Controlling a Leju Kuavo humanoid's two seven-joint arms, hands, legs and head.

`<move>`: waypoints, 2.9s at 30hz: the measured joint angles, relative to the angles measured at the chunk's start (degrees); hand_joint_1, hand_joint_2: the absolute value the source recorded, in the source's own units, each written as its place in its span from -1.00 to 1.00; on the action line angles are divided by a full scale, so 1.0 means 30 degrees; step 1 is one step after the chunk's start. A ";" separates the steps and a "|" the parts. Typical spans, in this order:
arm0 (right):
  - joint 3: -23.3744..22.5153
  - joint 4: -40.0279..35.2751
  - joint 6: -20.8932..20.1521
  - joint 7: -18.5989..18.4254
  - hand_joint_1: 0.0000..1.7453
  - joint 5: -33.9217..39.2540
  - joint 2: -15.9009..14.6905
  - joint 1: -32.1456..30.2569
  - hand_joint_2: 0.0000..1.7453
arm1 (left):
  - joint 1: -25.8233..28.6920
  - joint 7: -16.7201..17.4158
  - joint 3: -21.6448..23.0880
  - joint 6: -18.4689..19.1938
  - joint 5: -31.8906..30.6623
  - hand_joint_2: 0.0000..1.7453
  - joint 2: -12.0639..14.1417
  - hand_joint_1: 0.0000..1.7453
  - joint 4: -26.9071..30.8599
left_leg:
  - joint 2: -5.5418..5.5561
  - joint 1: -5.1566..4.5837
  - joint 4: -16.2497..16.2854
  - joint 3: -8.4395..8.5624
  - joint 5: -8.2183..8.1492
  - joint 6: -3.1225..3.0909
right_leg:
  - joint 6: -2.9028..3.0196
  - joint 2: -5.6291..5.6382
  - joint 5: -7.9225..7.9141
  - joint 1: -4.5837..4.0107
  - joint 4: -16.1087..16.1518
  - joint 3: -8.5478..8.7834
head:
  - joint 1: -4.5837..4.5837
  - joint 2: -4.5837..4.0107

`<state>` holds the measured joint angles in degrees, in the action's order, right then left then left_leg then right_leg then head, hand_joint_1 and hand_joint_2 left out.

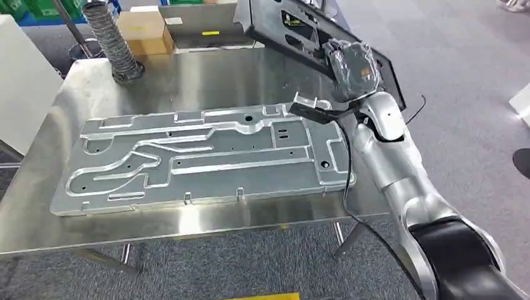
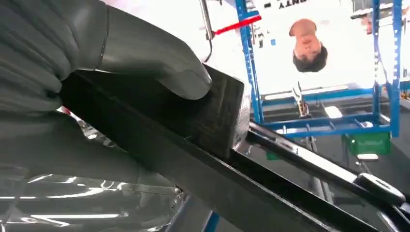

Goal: Take the parts from the cabinet and place them on the table.

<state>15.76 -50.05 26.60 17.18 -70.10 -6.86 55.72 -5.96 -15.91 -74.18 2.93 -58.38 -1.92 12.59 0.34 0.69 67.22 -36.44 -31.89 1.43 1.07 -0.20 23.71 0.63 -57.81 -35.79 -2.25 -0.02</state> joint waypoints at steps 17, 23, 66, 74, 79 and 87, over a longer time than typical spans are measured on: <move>0.4794 0.6836 -0.4963 0.1063 1.00 -0.2156 0.4896 0.1217 1.00 | -0.0392 0.0284 0.0445 0.0219 -0.0364 -1.00 -0.0124 -1.00 0.0000 | 0.0081 0.0102 -0.3237 0.0641 0.2626 -0.0884 | -0.0768 0.0267 0.2968 -0.0097 -0.5671 -0.2382 | 0.0000 0.0007; 0.5165 0.8750 -0.5960 0.1071 1.00 -0.1573 0.5421 0.0958 1.00 | -0.0421 0.0321 0.0620 0.0313 -0.0561 -1.00 -0.0248 -1.00 -0.0015 | 0.0237 -0.0026 -0.3116 0.0694 0.2435 -0.0626 | -0.0230 0.0174 -0.0064 -0.0333 -0.0226 -0.0116 | 0.0000 0.0007; 0.4377 0.7908 -0.0057 0.3550 -1.00 0.1080 0.5522 -0.0703 -1.00 | -0.0599 -0.1268 0.1151 0.0634 -0.0342 -1.00 -0.0357 -1.00 -0.0022 | -0.0039 0.0113 0.2842 -0.2021 -0.0046 0.0158 | 0.0197 0.0065 0.0188 -0.0216 0.0204 0.0526 | 0.0000 0.0007; 0.3737 0.0002 0.0758 0.3825 -1.00 0.2287 0.3636 -0.2849 -1.00 | -0.0471 -0.1180 0.1239 0.0634 0.0066 -1.00 -0.0372 -1.00 -0.0022 | 0.0005 0.0140 -0.2873 0.0697 0.2347 -0.0507 | -0.0595 0.0095 0.0423 -0.0230 -0.0186 0.0388 | -0.0007 0.0007; 0.3664 -0.2006 0.2771 0.2416 -1.00 0.0456 0.2570 -0.3650 -1.00 | -0.0408 -0.1268 0.1209 0.0634 0.0657 -1.00 -0.0372 -1.00 -0.0022 | -0.0040 0.0148 -0.2912 0.0639 0.2409 -0.0837 | -0.1010 0.0083 0.3199 -0.0085 -0.5685 -0.2143 | 0.0000 0.0007; -0.2003 -1.1729 0.4233 0.1322 -1.00 -0.0199 -0.1489 -1.0572 -1.00 | 0.0300 -0.1574 0.0247 0.0692 0.2063 -1.00 -0.0488 -1.00 -0.0022 | 0.0401 0.0073 -0.2878 0.0723 0.2381 -0.0608 | -0.0462 -0.0063 0.0533 -0.0415 -0.0033 0.0661 | 0.0000 0.0007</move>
<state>9.75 -85.24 39.30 21.15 -70.69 -11.33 24.00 -5.06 -20.63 -73.44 5.01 -52.19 -3.39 12.52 1.55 0.91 58.58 -34.27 -24.74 -0.39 -0.31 -0.39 25.30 -0.62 -57.91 -33.81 -2.25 0.00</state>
